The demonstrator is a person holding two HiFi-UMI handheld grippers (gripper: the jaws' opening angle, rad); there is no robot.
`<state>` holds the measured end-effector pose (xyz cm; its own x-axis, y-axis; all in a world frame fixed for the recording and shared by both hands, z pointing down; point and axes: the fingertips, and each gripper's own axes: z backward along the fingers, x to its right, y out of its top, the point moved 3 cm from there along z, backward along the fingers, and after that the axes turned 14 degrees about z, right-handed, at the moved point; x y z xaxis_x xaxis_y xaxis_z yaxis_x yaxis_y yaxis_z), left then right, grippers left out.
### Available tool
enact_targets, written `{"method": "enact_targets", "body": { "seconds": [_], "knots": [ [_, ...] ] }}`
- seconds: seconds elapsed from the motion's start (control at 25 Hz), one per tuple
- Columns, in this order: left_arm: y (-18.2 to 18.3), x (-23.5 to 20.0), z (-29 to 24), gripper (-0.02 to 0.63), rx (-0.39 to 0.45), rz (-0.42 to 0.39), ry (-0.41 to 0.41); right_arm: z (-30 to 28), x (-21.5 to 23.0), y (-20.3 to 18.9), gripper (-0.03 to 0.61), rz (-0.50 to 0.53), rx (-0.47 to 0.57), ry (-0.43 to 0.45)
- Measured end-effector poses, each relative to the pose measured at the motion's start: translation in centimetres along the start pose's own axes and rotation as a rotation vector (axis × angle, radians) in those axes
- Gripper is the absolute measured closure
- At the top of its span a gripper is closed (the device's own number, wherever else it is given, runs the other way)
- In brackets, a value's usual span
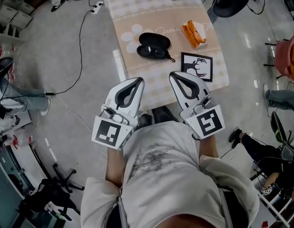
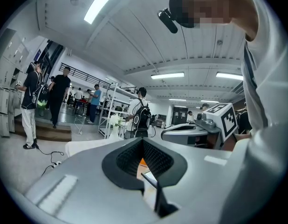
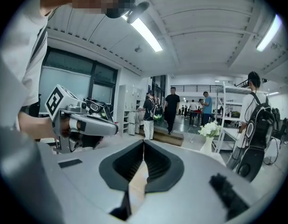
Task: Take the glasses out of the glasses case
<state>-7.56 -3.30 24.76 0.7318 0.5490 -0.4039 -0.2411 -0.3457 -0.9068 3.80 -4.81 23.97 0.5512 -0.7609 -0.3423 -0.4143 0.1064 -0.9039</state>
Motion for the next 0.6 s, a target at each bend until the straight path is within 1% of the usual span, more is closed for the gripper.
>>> {"method": "enact_targets", "body": {
  "seconds": [0.32, 0.6],
  "knots": [
    [-0.5, -0.7, -1.3, 0.609, -0.015, 0.011, 0.008, -0.9, 1.0, -1.1, 0.56, -0.011, -0.014, 0.012],
    [-1.4, -1.5, -2.8, 0.609, -0.052, 0.023, 0.02, -1.8, 2.1, -2.2, 0.56, -0.012, -0.033, 0.025]
  ]
}}
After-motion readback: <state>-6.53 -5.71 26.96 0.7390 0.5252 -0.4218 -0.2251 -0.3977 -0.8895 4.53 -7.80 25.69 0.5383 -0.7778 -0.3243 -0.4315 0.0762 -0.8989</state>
